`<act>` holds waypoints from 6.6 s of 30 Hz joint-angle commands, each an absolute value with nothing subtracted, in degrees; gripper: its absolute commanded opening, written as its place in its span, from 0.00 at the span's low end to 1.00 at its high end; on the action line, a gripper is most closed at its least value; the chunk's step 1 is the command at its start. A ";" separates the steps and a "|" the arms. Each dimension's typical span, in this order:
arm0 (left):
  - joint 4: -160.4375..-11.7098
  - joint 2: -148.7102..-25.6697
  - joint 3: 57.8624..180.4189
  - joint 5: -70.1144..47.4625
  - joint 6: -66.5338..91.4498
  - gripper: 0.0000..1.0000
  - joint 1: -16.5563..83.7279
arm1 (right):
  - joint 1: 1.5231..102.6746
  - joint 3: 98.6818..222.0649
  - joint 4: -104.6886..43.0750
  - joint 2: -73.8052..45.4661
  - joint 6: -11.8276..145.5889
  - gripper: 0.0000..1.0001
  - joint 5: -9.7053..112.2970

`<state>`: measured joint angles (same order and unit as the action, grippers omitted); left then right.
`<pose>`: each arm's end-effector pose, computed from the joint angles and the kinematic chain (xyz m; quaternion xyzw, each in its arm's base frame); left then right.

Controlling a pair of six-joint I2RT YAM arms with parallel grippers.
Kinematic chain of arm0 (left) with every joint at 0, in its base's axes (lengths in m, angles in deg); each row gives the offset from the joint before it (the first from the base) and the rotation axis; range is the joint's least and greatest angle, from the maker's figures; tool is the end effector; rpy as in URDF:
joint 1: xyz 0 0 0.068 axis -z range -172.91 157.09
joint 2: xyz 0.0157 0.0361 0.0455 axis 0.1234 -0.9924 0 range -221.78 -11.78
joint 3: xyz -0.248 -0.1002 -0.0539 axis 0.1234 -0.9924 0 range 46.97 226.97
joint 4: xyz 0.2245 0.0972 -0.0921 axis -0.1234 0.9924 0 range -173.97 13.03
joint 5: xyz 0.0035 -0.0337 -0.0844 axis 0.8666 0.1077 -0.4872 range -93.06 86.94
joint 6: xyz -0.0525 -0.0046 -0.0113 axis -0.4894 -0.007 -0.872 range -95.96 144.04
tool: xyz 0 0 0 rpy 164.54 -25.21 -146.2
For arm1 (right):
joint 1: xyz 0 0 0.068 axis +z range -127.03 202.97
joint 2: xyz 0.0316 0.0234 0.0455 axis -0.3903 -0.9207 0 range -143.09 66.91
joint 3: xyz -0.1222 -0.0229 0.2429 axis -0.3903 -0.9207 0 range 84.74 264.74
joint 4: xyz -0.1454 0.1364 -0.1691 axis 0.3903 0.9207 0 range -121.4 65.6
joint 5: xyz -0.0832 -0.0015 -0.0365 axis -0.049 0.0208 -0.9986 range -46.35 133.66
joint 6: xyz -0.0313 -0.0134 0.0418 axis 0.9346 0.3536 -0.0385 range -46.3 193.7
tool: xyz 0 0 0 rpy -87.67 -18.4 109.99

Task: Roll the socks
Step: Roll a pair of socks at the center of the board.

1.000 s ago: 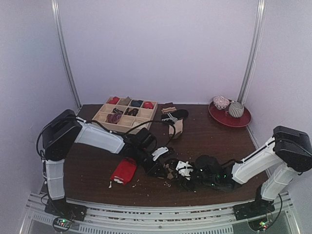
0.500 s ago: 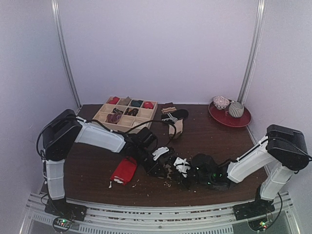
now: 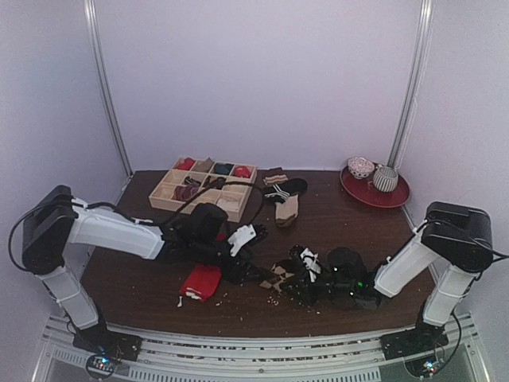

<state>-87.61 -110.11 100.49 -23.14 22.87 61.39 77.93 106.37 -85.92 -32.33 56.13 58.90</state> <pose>0.1974 -0.2957 0.1740 0.4655 0.7697 -0.3298 0.2865 0.1491 0.2290 0.1053 -0.3343 0.7599 0.4124 0.3751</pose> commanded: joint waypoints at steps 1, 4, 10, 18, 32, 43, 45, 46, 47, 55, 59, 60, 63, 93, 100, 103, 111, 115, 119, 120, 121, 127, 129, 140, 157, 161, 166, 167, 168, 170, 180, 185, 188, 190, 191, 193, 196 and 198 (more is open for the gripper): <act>-107.76 -105.69 92.02 -28.58 28.90 0.64 61.24 | 76.88 104.59 -72.17 -38.29 51.61 0.07 66.74; -103.62 -109.88 93.78 -32.02 30.94 0.60 61.17 | 75.72 104.60 -72.02 -38.44 51.54 0.07 67.70; -112.63 -113.67 90.44 -32.45 28.48 0.61 61.14 | 74.80 104.61 -71.38 -37.96 52.84 0.07 68.54; -112.77 -118.51 92.48 -34.51 28.95 0.62 61.14 | 74.06 105.08 -71.39 -38.68 53.47 0.07 69.40; -112.80 -126.39 97.43 -41.63 28.15 0.52 61.38 | 72.89 107.10 -69.56 -40.60 53.96 0.07 73.33; -109.60 -128.24 99.36 -44.49 27.97 0.00 62.46 | 72.31 109.42 -63.89 -38.68 54.93 0.10 76.41; -107.27 -128.16 100.00 -45.93 27.37 0.00 62.46 | 72.16 111.09 -60.39 -37.90 56.15 0.10 75.27; -105.80 -127.95 100.25 -46.83 27.19 0.00 62.46 | 72.05 112.08 -58.36 -37.48 56.99 0.11 74.81; -104.72 -127.62 100.25 -47.77 26.79 0.00 62.48 | 71.98 112.85 -56.95 -37.16 57.93 0.10 74.74; -105.19 -119.40 95.70 -42.39 27.57 0.33 65.11 | 70.24 114.74 -54.66 -41.28 60.41 0.10 83.55; -111.15 -118.17 94.58 -38.61 28.33 0.57 65.18 | 70.24 113.50 -55.63 -40.12 60.59 0.10 83.19; -111.39 -118.48 95.13 -37.74 29.09 0.65 65.18 | 70.19 113.60 -54.80 -39.79 61.05 0.10 83.06; -112.31 -118.11 95.63 -34.46 31.66 0.70 65.18 | 70.18 114.33 -52.24 -38.66 63.08 0.10 83.12; -110.27 -116.92 91.30 -30.55 34.31 0.68 64.57 | 70.01 115.87 -48.79 -38.12 65.35 0.10 83.27; -106.86 -121.70 93.89 -32.30 35.34 0.63 65.27 | 69.71 116.24 -48.04 -38.55 65.13 0.10 83.43; -104.94 -122.90 94.81 -31.71 35.59 0.59 65.61 | 69.46 116.40 -47.89 -38.71 65.12 0.10 83.45; -100.01 -124.65 95.60 -33.12 35.46 0.09 66.10 | 68.47 117.99 -46.85 -39.72 65.64 0.10 84.87; -100.29 -124.40 94.53 -33.60 33.35 0.00 66.24 | 68.38 118.29 -47.31 -38.93 65.43 0.13 84.78; -92.20 -125.60 99.32 -32.39 28.47 0.00 66.24 | 68.32 115.28 -52.70 -32.32 62.93 0.32 79.48; -87.91 -126.73 101.73 -32.53 27.66 0.00 66.24 | 68.35 114.10 -54.20 -29.37 62.43 0.35 76.92; -84.39 -127.93 104.34 -32.57 26.59 0.00 66.24 | 68.33 113.04 -55.36 -26.29 62.33 0.38 74.52; -68.32 -134.02 114.84 -35.32 19.05 0.00 64.62 | 70.09 104.88 -61.33 -6.17 66.16 0.54 57.58; -65.99 -135.09 116.12 -36.43 18.36 0.00 64.33 | 72.24 101.99 -63.17 -1.41 69.58 0.60 54.06; -55.65 -141.10 123.30 -37.27 20.03 0.00 63.60 | 85.44 101.84 -66.44 -8.50 80.02 0.66 37.94; -54.70 -142.17 124.06 -36.91 21.16 0.00 63.25 | 85.51 105.13 -69.20 -19.70 78.36 0.43 41.39; -54.63 -142.06 125.29 -36.62 21.54 0.00 63.16 | 85.21 105.41 -68.79 -23.10 72.69 0.22 43.23; -59.50 -137.13 126.85 -30.47 21.38 0.43 63.17 | 83.37 101.64 -71.49 -24.43 62.66 0.12 47.69; -61.33 -135.23 126.68 -29.46 21.61 0.58 63.21 | 82.85 100.54 -72.62 -24.42 60.76 0.12 48.83; -63.76 -133.12 126.26 -28.58 22.03 0.68 63.17 | 82.15 99.61 -73.49 -24.52 59.15 0.12 50.15; -69.16 -128.32 123.58 -26.77 22.97 0.97 63.16 | 80.95 98.38 -74.51 -24.50 56.49 0.12 52.66; -110.10 -112.78 96.56 -34.80 29.41 0.97 63.20 | 73.95 98.77 -75.31 -31.17 48.39 0.12 72.28; -110.44 -118.22 99.15 -36.12 31.66 0.95 63.16 | 73.04 100.19 -76.53 -36.87 47.31 0.12 77.51; -110.20 -121.79 100.99 -38.32 31.87 0.92 63.18 | 72.75 100.83 -77.26 -38.02 47.03 0.12 78.07; -109.34 -123.28 101.61 -39.61 31.74 0.89 63.16 | 72.61 101.38 -76.97 -38.27 47.28 0.11 78.26; -108.70 -123.73 101.77 -40.14 31.75 0.87 63.16 | 72.45 101.62 -76.81 -38.37 47.44 0.12 78.47; -107.43 -123.97 101.40 -40.66 31.68 0.81 63.16 | 71.89 102.23 -76.23 -38.66 47.90 0.12 78.98; -106.32 -123.18 99.68 -40.69 31.25 0.72 63.16 | 70.77 103.18 -74.66 -39.53 48.83 0.12 79.89; -106.94 -122.54 98.05 -40.55 30.29 0.69 63.16 | 70.24 104.09 -72.91 -40.10 49.71 0.12 80.19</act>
<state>-105.82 -123.86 100.18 -38.75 30.61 63.07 71.05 105.06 -90.65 -35.78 48.59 78.68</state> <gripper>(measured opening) 0.708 0.178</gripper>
